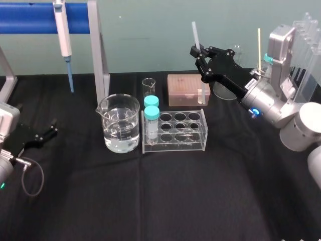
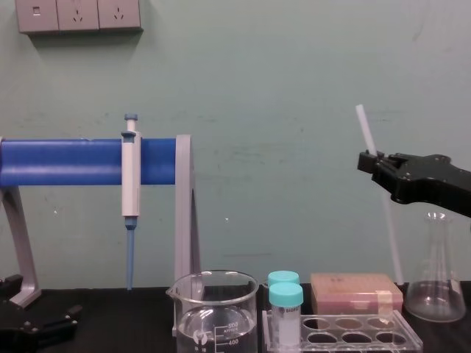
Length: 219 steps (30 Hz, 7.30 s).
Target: Pick up the stirring rod with one hand, then place it down.
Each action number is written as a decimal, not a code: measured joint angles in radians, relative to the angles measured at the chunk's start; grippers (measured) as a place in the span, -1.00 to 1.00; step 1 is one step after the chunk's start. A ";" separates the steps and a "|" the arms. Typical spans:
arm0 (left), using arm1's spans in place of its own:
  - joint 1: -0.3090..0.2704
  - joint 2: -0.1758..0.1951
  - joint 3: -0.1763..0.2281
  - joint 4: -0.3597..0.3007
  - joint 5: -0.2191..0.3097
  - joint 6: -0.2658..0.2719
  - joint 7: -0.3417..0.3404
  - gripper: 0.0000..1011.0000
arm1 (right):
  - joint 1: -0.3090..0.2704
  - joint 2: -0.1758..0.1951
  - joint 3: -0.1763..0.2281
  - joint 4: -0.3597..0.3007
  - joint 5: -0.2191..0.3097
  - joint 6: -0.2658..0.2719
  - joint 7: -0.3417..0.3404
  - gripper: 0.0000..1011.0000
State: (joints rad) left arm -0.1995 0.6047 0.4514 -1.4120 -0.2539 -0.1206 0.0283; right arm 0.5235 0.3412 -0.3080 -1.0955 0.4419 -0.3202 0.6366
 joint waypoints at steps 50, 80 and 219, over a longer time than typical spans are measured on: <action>0.000 0.000 0.000 0.000 0.000 0.000 0.000 0.98 | -0.233 -0.057 0.094 -0.150 -0.205 -0.068 -0.277 -0.85; 0.000 0.000 0.000 0.000 0.000 0.000 0.000 0.98 | -0.232 -0.056 0.092 -0.149 -0.202 -0.069 -0.273 -0.85; 0.000 0.000 0.000 0.000 0.000 0.000 0.000 0.98 | 0.102 -0.154 0.017 0.459 -0.080 -0.231 0.098 -0.85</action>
State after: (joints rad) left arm -0.1995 0.6047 0.4514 -1.4120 -0.2539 -0.1206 0.0283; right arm 0.6257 0.1869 -0.2911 -0.6363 0.3620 -0.5515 0.7343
